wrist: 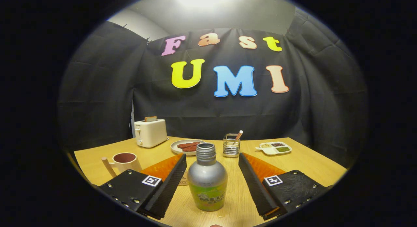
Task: Take the bottle from table, then pour the juice into the cup, finally place the bottle on the coaster
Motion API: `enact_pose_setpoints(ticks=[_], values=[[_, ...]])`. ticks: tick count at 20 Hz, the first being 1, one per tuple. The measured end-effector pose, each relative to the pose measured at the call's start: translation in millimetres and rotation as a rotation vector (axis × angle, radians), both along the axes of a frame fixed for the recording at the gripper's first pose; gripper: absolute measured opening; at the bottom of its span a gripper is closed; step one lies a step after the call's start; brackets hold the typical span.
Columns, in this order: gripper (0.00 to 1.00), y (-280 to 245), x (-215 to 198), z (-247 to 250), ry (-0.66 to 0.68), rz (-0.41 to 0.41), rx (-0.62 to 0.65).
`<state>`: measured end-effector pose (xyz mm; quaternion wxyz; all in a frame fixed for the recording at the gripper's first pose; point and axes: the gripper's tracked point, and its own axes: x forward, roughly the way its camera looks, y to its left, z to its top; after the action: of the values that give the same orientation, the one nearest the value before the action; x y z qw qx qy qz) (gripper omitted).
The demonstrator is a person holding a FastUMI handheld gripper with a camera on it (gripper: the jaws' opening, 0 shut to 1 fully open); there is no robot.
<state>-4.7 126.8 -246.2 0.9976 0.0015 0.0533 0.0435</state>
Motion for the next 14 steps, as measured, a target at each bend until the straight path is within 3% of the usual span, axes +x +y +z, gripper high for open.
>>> enact_pose_setpoints(ticks=[12, 14], values=[[0.99, 6.1, 27.1, -58.4, 0.069, -0.043, -0.023], [0.86, 11.0, 27.4, -53.2, 0.074, -0.021, -0.042]])
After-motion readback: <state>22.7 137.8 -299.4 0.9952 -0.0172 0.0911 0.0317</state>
